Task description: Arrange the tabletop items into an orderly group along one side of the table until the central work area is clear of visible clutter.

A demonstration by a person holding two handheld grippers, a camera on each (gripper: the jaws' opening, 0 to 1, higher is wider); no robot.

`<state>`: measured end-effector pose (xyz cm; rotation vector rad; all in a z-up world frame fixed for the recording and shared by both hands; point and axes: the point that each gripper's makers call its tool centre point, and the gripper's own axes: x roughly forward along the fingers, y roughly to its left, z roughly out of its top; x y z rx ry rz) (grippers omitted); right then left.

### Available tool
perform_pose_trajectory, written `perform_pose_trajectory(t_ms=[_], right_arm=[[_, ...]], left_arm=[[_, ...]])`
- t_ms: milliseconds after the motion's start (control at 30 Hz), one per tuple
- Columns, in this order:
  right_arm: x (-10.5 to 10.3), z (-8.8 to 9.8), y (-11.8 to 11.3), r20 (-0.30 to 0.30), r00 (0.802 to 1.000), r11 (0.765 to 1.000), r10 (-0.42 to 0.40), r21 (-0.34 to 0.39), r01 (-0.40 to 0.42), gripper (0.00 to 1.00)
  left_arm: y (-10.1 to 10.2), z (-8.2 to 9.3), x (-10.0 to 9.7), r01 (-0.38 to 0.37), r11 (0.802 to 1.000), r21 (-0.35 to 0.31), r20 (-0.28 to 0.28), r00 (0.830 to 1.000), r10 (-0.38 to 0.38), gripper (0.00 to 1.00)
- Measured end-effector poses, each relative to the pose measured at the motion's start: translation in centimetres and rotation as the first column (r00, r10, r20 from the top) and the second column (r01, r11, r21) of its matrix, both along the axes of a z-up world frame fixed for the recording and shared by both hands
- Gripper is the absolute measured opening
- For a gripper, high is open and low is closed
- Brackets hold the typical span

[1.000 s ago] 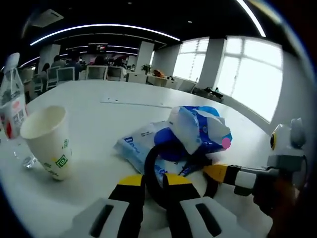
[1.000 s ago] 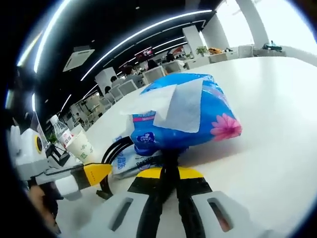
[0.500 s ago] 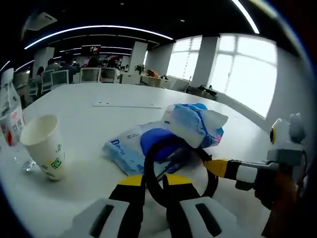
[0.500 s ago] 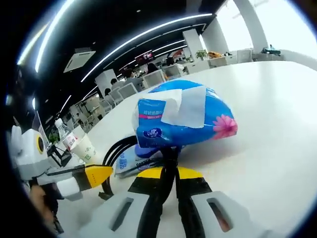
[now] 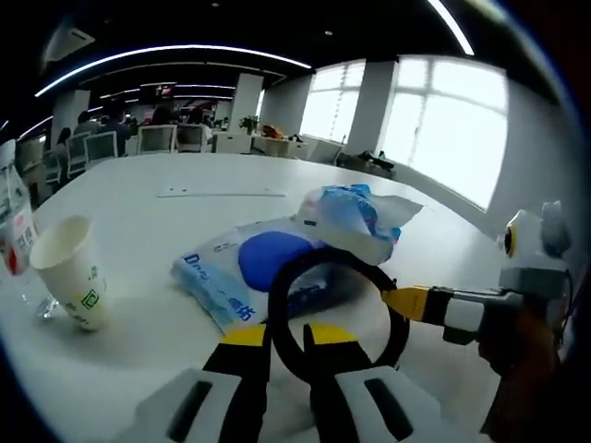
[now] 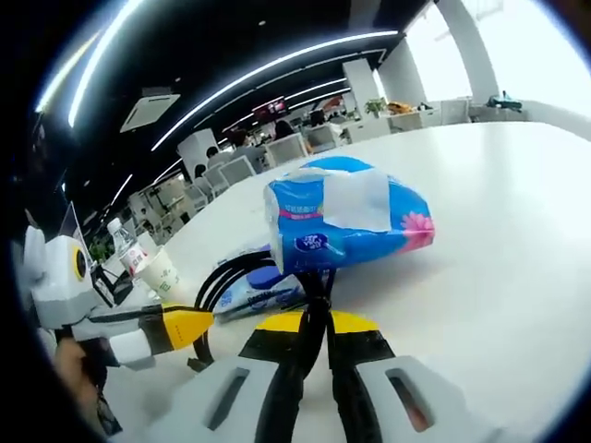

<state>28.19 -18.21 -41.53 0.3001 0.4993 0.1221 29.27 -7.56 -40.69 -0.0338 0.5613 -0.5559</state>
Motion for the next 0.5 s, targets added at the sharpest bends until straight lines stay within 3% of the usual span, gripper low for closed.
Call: perform_pose_trajectory(t_ms=[500], right_arm=[[-0.3,-0.5,-0.1,-0.026,1.0,0.999,0.009,-0.032,-0.01,0.07]], left_arm=[[-0.6,-0.3,-1.3,0.023,1.0,0.017,-0.016,1.0,-0.023,0.13]])
